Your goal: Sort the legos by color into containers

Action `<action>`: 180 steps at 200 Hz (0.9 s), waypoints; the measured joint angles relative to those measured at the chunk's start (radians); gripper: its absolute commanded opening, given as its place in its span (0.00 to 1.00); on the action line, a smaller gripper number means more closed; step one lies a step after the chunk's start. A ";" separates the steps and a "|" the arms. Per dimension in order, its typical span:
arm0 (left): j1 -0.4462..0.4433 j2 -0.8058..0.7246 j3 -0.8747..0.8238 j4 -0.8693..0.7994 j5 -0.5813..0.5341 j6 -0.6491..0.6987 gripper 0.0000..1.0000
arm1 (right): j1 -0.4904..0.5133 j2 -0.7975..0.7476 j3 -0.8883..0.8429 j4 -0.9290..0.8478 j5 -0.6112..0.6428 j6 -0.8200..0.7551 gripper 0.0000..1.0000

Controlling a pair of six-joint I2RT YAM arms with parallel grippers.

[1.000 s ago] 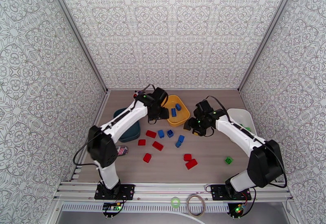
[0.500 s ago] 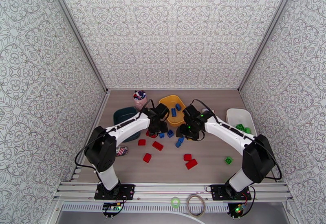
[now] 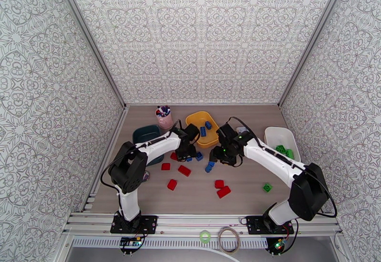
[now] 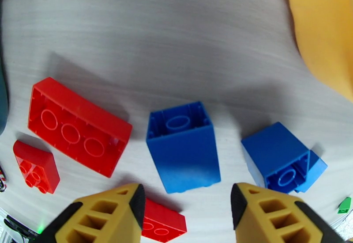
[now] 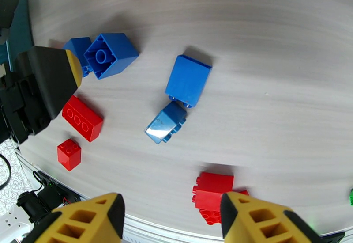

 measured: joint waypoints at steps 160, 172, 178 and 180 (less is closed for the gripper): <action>0.028 0.078 0.051 0.022 0.028 0.029 0.35 | 0.000 0.029 0.002 0.000 -0.001 0.000 0.60; 0.028 0.076 0.051 0.021 0.028 0.033 0.34 | 0.000 0.029 0.002 0.000 -0.001 0.000 0.60; 0.028 0.075 0.051 0.021 0.028 0.035 0.34 | 0.000 0.030 0.002 0.000 -0.001 0.000 0.60; 0.028 0.075 0.051 0.021 0.028 0.035 0.34 | 0.000 0.030 0.002 0.000 -0.001 0.000 0.60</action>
